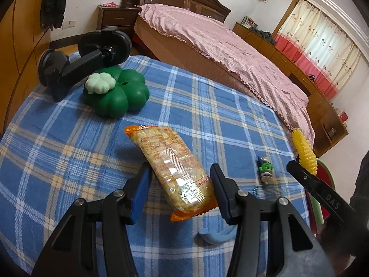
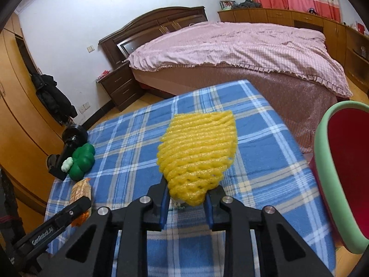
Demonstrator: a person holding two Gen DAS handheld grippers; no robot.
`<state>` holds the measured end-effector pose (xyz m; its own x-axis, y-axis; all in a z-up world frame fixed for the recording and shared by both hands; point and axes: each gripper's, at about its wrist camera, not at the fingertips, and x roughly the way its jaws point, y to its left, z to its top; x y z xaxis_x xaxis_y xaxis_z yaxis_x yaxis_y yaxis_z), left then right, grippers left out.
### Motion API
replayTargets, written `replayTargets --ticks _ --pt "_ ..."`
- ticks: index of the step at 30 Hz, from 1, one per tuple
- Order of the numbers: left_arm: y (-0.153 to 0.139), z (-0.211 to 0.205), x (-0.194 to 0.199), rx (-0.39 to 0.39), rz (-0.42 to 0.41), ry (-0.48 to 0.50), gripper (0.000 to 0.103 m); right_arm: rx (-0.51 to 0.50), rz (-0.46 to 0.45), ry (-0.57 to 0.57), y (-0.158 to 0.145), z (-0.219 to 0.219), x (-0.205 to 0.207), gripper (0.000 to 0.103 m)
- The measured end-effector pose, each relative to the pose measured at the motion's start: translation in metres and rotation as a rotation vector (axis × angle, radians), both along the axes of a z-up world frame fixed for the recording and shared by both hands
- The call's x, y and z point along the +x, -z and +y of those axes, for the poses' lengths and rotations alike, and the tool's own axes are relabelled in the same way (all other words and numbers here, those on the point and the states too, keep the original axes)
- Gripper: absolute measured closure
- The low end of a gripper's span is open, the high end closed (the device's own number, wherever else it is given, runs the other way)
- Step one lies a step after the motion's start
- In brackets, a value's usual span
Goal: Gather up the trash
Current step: 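Carry the snack packet and foam net over the red bucket with both tools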
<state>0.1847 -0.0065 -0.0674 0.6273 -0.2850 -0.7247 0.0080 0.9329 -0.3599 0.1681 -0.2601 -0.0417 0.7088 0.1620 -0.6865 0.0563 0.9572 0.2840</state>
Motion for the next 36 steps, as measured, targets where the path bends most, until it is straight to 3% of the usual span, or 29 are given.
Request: replayTargets --ticks 19,36 --pt "-0.044 -0.025 -0.037 -0.018 -0.089 0.076 0.05 -0.008 -0.128 0.043 -0.046 -0.029 -0.076 0.076" --pt "-0.063 -0.068 -0.052 -0.018 -0.106 0.183 0.05 0.021 -0.158 0.172 -0.049 -0.082 -0.123 0.076"
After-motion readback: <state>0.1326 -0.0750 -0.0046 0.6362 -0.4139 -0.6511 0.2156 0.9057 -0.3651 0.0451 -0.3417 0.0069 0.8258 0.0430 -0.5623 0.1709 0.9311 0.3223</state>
